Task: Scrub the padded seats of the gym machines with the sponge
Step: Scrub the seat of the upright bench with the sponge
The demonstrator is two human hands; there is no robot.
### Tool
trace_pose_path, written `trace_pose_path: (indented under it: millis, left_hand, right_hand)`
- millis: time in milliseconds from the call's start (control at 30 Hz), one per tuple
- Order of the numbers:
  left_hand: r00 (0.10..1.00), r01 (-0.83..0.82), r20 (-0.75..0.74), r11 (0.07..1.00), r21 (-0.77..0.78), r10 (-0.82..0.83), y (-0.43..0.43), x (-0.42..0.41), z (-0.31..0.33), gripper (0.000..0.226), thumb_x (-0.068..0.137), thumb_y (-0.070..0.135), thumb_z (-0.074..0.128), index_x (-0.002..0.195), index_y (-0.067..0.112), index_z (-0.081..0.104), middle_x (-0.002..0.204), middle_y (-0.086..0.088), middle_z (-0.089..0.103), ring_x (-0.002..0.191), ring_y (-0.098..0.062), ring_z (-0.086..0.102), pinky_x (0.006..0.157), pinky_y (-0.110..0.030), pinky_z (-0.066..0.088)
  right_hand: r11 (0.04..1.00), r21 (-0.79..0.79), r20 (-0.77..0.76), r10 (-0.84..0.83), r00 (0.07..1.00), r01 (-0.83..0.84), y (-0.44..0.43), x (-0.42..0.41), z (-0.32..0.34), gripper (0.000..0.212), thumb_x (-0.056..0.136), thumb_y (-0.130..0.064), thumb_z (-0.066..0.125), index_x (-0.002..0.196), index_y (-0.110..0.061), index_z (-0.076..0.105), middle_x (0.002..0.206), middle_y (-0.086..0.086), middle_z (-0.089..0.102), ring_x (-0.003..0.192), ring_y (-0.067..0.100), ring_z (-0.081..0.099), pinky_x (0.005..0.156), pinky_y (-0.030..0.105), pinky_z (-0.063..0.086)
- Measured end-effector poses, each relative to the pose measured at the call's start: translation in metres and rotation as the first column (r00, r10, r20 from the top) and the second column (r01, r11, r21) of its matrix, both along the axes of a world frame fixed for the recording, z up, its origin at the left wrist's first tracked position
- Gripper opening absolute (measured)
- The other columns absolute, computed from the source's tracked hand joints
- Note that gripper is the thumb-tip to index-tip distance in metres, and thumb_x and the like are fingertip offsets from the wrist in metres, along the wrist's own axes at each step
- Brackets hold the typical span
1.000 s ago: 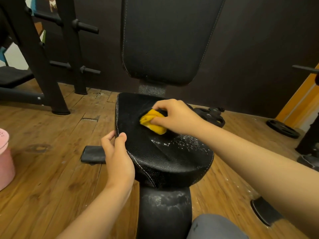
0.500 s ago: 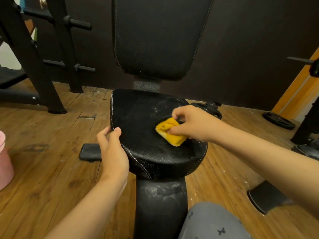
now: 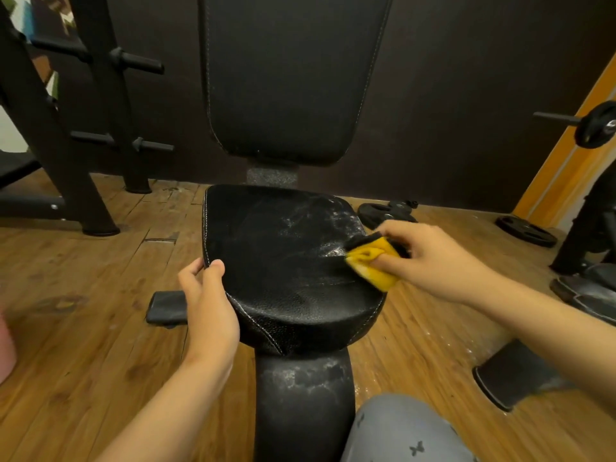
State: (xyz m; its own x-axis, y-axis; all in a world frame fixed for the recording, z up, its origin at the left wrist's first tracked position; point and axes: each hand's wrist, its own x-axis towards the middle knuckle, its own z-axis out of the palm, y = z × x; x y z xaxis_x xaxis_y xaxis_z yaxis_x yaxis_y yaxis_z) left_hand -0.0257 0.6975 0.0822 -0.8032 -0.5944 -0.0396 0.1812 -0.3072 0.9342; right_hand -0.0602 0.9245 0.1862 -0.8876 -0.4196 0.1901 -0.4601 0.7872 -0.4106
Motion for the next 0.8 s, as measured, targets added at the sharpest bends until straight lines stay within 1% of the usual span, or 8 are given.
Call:
trace_pose_path:
  millis: [100,167,233,333,500,567,667,800]
  left_hand:
    - [0.999,-0.043,0.000,0.991,-0.125,0.044,0.004,0.005,-0.001,0.039,0.100,0.031,0.045,0.137,0.021,0.039,0.135,0.007,0.040,0.114,-0.009,0.042,0.092,-0.028,0.033]
    - [0.998,-0.063,-0.040,0.973,-0.221,0.055,0.011,0.011,-0.002,0.049,0.095,0.027,0.055,0.141,0.021,0.036,0.137,0.009,0.040,0.117,-0.007,0.043,0.095,-0.027,0.037]
    - [0.996,-0.077,-0.054,0.962,-0.260,0.065,0.015,0.013,-0.004,0.058,0.093,0.024,0.058,0.145,0.022,0.033,0.139,0.008,0.042,0.123,-0.007,0.043,0.102,-0.030,0.039]
    - [0.995,-0.097,-0.047,0.959,-0.265,0.088,0.014,0.012,-0.007,0.056,0.093,0.022,0.057,0.144,0.022,0.034,0.139,0.006,0.043,0.127,-0.011,0.043,0.108,-0.039,0.039]
    - [0.994,-0.100,-0.063,0.959,-0.264,0.087,0.016,0.012,-0.005,0.051,0.094,0.018,0.055,0.142,0.021,0.037,0.134,0.007,0.043,0.120,-0.007,0.043,0.103,-0.031,0.039]
    - [0.995,-0.095,-0.059,0.960,-0.262,0.082,0.015,0.012,-0.004,0.051,0.095,0.017,0.054,0.142,0.020,0.037,0.131,0.009,0.040,0.116,-0.003,0.040,0.100,-0.027,0.035]
    - [0.995,-0.087,-0.065,0.961,-0.261,0.072,0.015,0.013,-0.003,0.052,0.095,0.017,0.054,0.143,0.020,0.036,0.131,0.009,0.037,0.116,-0.003,0.038,0.099,-0.026,0.033]
    - [0.993,-0.106,-0.075,0.961,-0.254,0.090,0.016,0.010,-0.007,0.049,0.096,0.017,0.053,0.142,0.021,0.036,0.133,0.009,0.038,0.120,-0.005,0.039,0.101,-0.028,0.034]
  right_hand:
    - [0.970,0.057,0.040,0.233,0.972,-0.235,-0.031,0.010,-0.009,0.022,0.090,-0.029,0.060,0.112,-0.026,0.063,0.103,-0.008,0.066,0.096,0.006,0.062,0.083,0.030,0.053]
    - [0.958,0.116,0.036,0.260,0.965,-0.262,-0.037,0.002,-0.012,0.025,0.091,-0.027,0.059,0.116,-0.025,0.062,0.108,-0.008,0.066,0.100,0.006,0.061,0.087,0.030,0.051]
    - [0.966,0.123,0.043,0.226,0.973,-0.229,-0.035,-0.014,-0.013,0.031,0.091,-0.028,0.060,0.122,-0.025,0.061,0.114,-0.010,0.066,0.105,0.004,0.060,0.090,0.029,0.051]
    - [0.984,0.158,-0.045,0.090,0.995,-0.082,-0.022,-0.054,-0.017,0.032,0.092,-0.021,0.059,0.124,-0.026,0.059,0.107,-0.010,0.065,0.093,0.005,0.062,0.082,0.027,0.053]
    - [0.979,0.176,-0.130,-0.080,0.988,0.103,-0.007,-0.106,-0.019,0.003,0.093,-0.022,0.059,0.095,-0.024,0.058,0.081,-0.006,0.059,0.076,0.015,0.057,0.059,0.023,0.040]
    - [0.975,0.191,-0.183,-0.078,0.980,0.114,-0.005,-0.109,-0.022,0.006,0.092,-0.022,0.059,0.098,-0.024,0.058,0.085,-0.006,0.060,0.079,0.014,0.058,0.063,0.024,0.044]
    - [0.983,0.182,-0.185,0.032,0.982,0.002,-0.002,-0.087,-0.024,0.024,0.091,-0.024,0.061,0.115,-0.022,0.063,0.101,-0.006,0.066,0.092,0.012,0.062,0.081,0.036,0.054]
    - [0.973,0.072,0.031,0.218,0.975,-0.220,-0.003,-0.035,-0.013,0.026,0.090,-0.026,0.062,0.116,-0.027,0.064,0.106,-0.012,0.067,0.097,0.005,0.063,0.083,0.031,0.055]
